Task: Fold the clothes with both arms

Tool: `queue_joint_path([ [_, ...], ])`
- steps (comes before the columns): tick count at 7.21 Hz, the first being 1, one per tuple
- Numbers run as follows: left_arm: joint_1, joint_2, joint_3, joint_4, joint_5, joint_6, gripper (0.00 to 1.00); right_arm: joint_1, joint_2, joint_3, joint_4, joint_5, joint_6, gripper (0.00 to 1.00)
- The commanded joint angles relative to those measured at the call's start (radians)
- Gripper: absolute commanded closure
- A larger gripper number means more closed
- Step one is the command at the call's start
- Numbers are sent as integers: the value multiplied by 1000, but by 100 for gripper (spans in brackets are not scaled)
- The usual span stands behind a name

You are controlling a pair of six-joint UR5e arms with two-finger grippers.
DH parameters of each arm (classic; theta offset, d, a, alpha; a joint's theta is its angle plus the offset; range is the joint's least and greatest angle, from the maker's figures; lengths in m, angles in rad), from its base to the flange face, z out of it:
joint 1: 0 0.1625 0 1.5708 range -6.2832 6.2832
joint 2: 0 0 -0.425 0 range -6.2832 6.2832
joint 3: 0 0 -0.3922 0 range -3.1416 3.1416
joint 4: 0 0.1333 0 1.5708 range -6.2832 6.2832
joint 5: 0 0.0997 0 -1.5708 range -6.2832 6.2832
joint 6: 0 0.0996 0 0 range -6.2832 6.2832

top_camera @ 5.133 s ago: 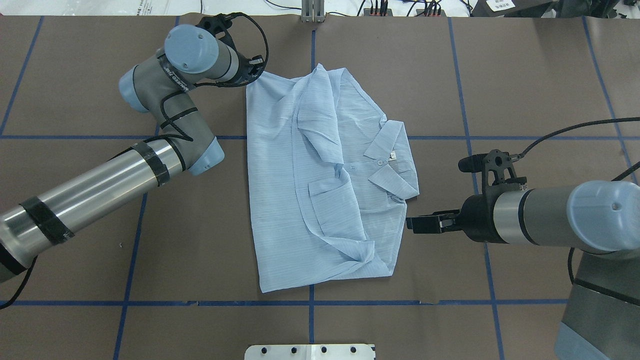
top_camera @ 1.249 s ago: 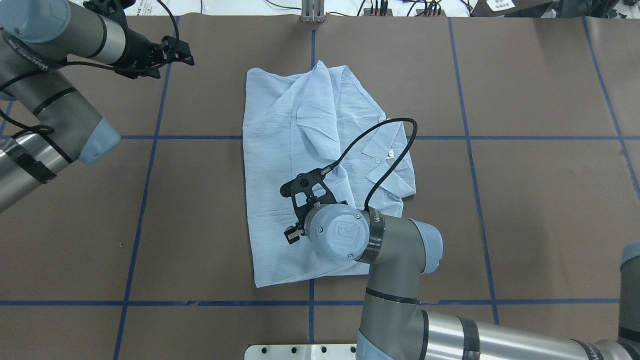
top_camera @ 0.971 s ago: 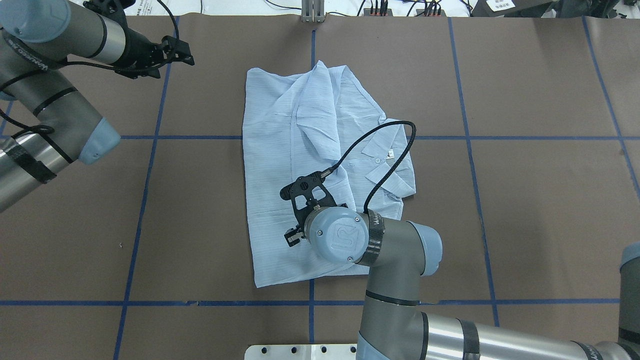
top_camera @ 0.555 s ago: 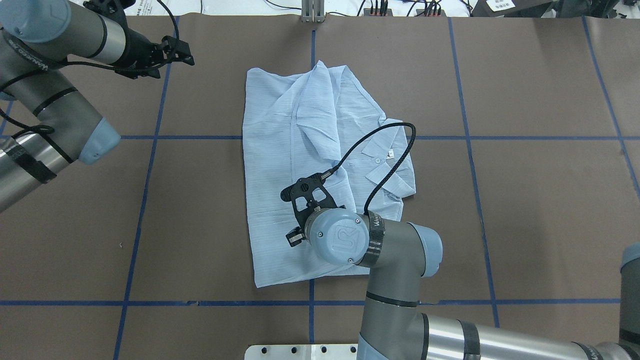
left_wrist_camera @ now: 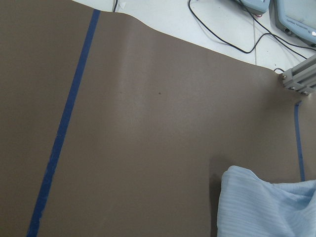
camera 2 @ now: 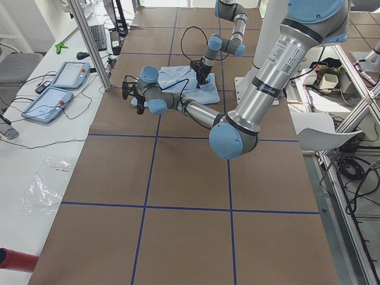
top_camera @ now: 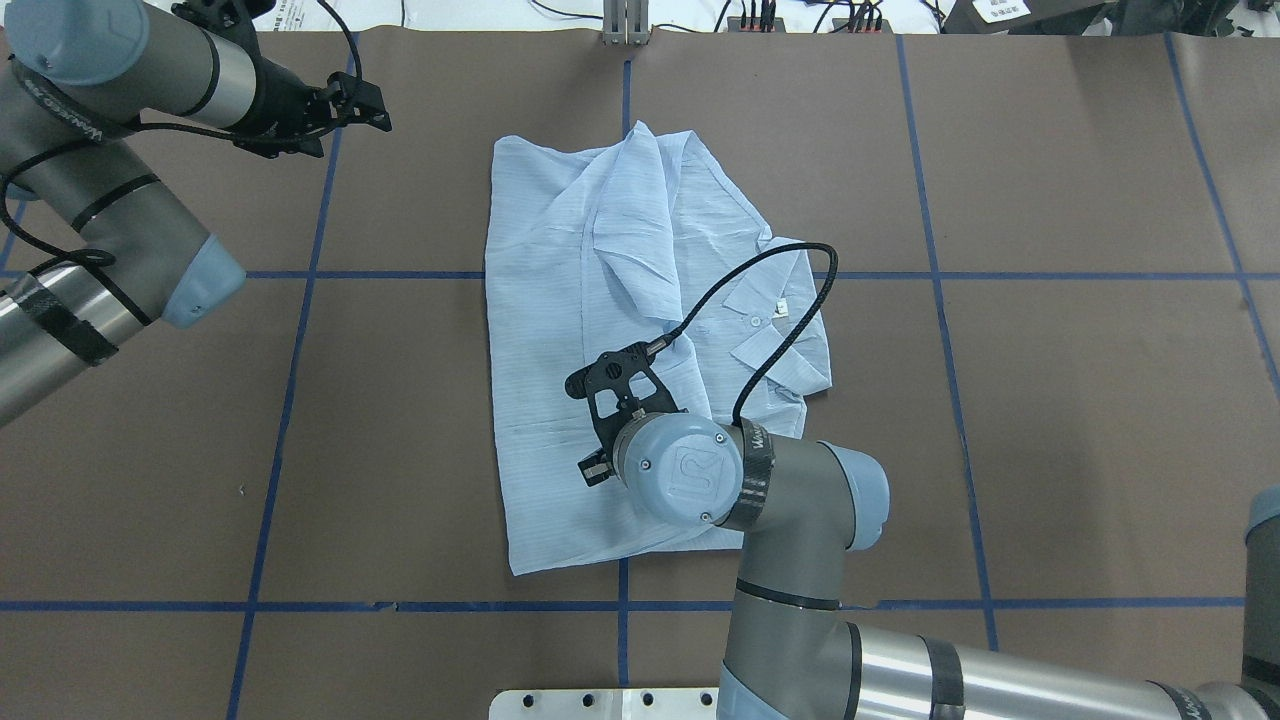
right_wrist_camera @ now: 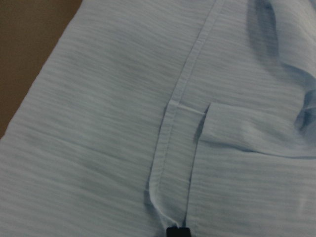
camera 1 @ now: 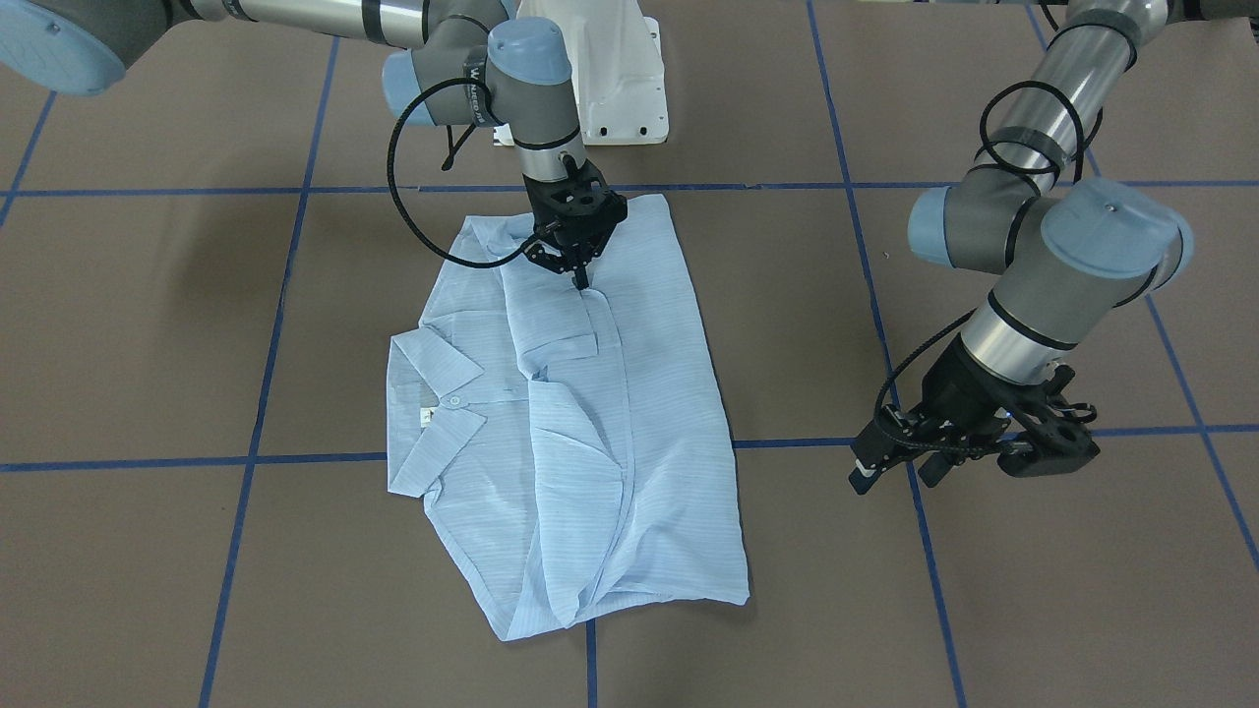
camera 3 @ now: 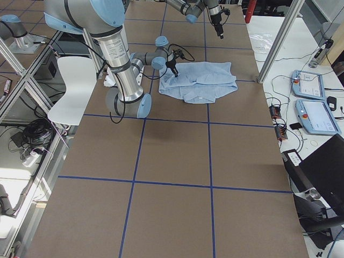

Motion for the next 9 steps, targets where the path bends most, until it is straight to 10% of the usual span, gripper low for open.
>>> queue_joint_path([
  [1, 0, -5, 1, 0, 0, -2, 0, 53, -58, 75, -10, 23, -5, 100],
  [5, 0, -27, -1, 2, 2, -12, 0, 104, -456, 343, -10, 104, 5, 88],
  [6, 0, -25, 1, 2, 3, -12, 0, 107, -464, 343, -10, 103, 5, 55],
  [7, 0, -22, 1, 2, 2, -11, 0, 111, -456, 338, -6, 94, 10, 1],
  [9, 0, -20, 2, 2, 2, -8, 0, 168, -389, 332, -3, 100, 8, 0],
])
